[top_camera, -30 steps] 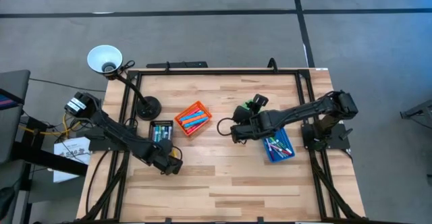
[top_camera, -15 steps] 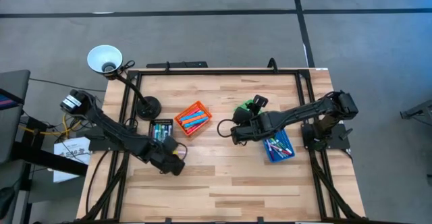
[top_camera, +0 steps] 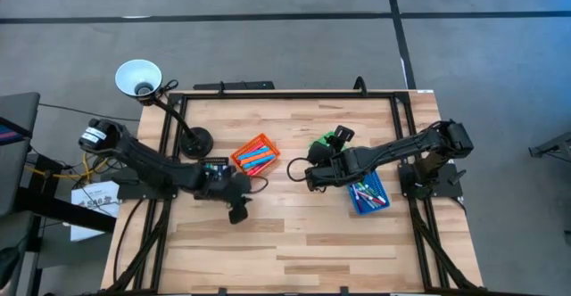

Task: Pick & Place Markers
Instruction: Put the yellow pen into the green bin

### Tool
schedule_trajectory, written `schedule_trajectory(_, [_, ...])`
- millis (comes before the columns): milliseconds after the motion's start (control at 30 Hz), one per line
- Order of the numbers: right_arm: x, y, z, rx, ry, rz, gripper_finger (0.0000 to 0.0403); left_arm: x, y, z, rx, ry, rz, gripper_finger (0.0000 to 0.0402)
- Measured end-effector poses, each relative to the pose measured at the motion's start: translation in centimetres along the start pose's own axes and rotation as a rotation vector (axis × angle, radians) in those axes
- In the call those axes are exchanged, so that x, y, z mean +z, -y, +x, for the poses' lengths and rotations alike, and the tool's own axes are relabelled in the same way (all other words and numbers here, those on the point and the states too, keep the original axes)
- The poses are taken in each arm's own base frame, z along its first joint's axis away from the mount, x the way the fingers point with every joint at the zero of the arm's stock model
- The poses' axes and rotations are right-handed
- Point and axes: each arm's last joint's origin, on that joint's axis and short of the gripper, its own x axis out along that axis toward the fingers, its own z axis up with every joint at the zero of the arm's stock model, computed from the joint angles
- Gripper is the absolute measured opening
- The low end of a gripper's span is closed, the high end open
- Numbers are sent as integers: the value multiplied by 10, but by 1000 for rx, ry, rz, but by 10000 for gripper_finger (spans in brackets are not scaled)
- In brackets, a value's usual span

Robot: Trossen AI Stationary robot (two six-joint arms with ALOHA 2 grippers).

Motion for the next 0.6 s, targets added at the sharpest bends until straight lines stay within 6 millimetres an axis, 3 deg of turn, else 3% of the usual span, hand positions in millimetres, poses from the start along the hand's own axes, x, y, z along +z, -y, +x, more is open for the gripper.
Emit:
schedule_trajectory(167, [0, 0, 0, 0, 0, 0, 143, 1, -16, 12, -42, -116, 33, 119])
schedule_trajectory(600, [0, 0, 0, 1, 1, 3, 143, -20, -14, 44, -33, -300, 72, 112])
